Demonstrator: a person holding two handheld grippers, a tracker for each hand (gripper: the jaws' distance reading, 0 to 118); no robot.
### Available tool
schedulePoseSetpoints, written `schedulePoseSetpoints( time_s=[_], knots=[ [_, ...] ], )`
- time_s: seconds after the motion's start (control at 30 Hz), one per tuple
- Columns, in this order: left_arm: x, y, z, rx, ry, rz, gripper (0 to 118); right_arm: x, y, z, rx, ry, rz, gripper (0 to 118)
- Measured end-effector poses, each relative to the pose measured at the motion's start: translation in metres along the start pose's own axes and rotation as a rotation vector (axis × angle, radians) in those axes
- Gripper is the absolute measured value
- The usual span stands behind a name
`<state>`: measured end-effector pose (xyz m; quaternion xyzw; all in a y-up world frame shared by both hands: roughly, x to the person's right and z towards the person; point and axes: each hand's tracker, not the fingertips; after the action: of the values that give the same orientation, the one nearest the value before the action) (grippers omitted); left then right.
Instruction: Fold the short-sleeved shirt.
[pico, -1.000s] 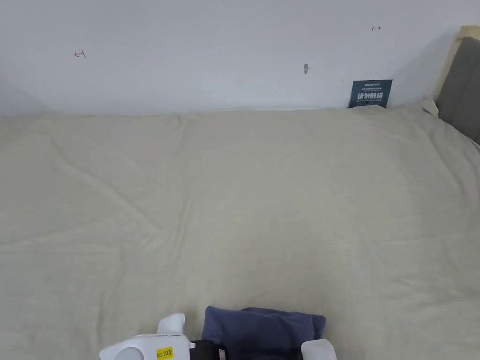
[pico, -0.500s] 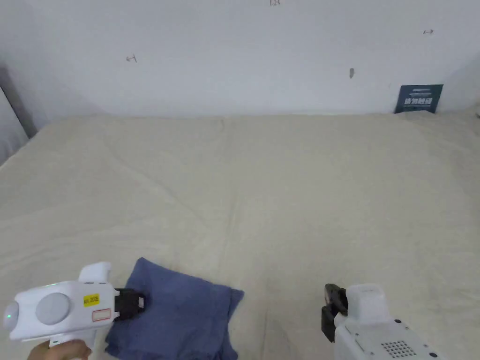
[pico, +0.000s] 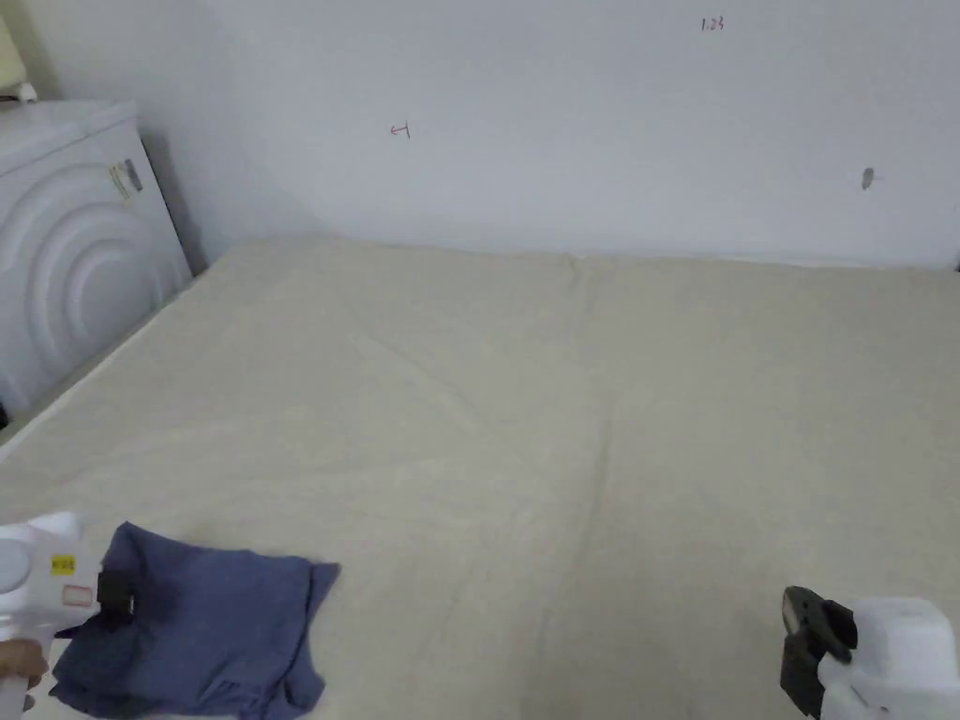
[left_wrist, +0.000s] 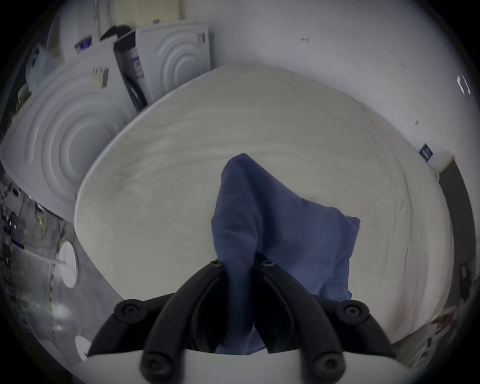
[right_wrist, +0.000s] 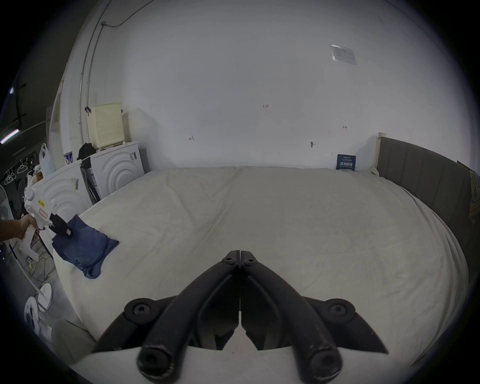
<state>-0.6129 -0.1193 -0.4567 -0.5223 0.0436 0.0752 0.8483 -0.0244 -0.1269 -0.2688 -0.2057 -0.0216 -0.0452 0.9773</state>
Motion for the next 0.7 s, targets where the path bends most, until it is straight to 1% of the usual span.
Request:
schedulePoseSetpoints(
  time_s=[0.03,0.07,0.1,0.13,0.17,0.2,0.23,0.37,0.53,0.67,0.7],
  knots=[
    [-0.002,0.001,-0.004,-0.027,-0.007,0.024,45,0.0,0.001,-0.002,-0.005,-0.003,0.001,0],
    [-0.001,0.001,-0.006,-0.041,0.005,0.027,72,0.001,0.001,-0.004,-0.009,-0.004,0.0,0],
    [0.001,0.001,-0.007,-0.048,0.023,0.032,94,0.001,0.002,-0.004,-0.01,-0.009,-0.001,0],
    [0.002,-0.001,-0.007,-0.042,0.025,0.034,94,0.002,0.002,-0.004,-0.011,-0.011,-0.003,0],
    [0.004,-0.002,-0.002,-0.036,0.03,0.034,98,0.003,0.003,-0.003,-0.011,-0.011,-0.008,0],
    [0.006,-0.004,0.004,0.011,0.021,0.036,104,0.004,0.004,-0.001,-0.009,-0.012,-0.01,0],
    [0.009,-0.004,0.011,0.048,0.01,0.034,104,0.005,0.006,0.002,-0.003,-0.015,-0.012,0],
    [0.024,0.001,0.04,0.103,0.01,0.031,104,0.012,0.017,0.016,0.022,-0.012,-0.021,0],
    [0.07,-0.006,0.108,0.327,0.002,-0.028,104,0.025,0.042,0.044,0.11,-0.01,-0.021,0],
    [0.118,-0.021,0.168,0.566,-0.025,-0.067,104,0.035,0.068,0.07,0.193,-0.038,-0.004,0],
    [0.132,-0.027,0.184,0.624,-0.046,-0.064,104,0.037,0.076,0.078,0.218,-0.067,0.007,0]
  ],
)
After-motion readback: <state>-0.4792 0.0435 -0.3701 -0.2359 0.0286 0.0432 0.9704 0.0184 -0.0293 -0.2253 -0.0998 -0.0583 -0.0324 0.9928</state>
